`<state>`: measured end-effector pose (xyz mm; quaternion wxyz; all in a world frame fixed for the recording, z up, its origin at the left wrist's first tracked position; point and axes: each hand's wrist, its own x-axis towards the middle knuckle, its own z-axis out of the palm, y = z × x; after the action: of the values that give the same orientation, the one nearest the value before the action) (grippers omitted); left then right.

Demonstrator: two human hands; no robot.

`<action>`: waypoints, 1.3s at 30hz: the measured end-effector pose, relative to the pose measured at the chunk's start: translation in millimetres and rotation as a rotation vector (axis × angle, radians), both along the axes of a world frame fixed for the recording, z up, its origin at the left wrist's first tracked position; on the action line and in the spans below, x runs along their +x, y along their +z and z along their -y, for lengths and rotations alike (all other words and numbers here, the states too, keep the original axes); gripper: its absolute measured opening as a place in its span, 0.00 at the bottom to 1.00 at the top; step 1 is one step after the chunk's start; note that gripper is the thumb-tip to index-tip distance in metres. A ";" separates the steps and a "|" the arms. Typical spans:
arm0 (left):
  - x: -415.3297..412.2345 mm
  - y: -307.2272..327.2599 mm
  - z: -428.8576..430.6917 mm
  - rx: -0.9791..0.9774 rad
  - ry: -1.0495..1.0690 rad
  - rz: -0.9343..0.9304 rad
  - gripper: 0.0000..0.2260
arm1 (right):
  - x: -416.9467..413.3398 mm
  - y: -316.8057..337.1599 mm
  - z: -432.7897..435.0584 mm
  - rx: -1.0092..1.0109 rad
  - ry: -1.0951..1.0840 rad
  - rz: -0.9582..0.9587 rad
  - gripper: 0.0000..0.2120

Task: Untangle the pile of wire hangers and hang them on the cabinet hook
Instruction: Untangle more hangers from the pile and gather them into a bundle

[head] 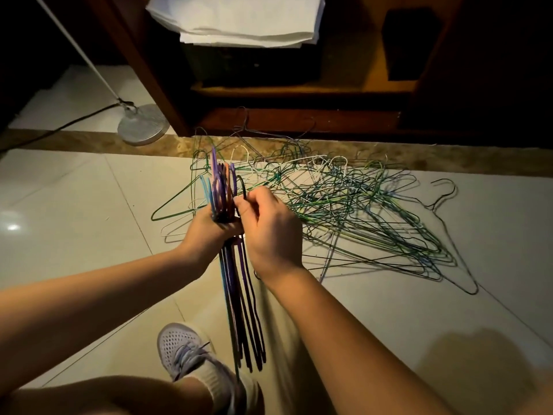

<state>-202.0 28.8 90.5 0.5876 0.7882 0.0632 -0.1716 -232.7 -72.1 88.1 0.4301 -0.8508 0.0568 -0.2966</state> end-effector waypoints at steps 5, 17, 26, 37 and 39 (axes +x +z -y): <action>-4.8 -12.0 -3.9 -0.001 -0.030 -0.038 0.10 | -2.9 -11.8 9.9 0.174 0.182 -0.051 0.16; 9.8 -38.1 -37.2 0.013 0.048 -0.106 0.11 | -63.0 -196.6 30.6 -0.088 0.218 -1.363 0.21; 19.6 -58.7 -61.6 -0.044 0.224 -0.168 0.12 | -25.5 -201.4 13.1 0.441 -0.051 -1.367 0.14; 17.9 -53.9 -59.0 -0.062 0.251 -0.133 0.12 | -13.6 -132.8 6.0 0.608 -0.084 -0.965 0.03; 17.8 -49.1 -54.1 -0.065 0.244 -0.116 0.12 | -11.0 -112.0 6.0 0.656 -0.059 -0.907 0.03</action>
<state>-184.2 82.9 41.4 0.6249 0.7438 0.1869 -0.1460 -243.7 -78.1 -23.9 0.5961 -0.7130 0.3490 0.1207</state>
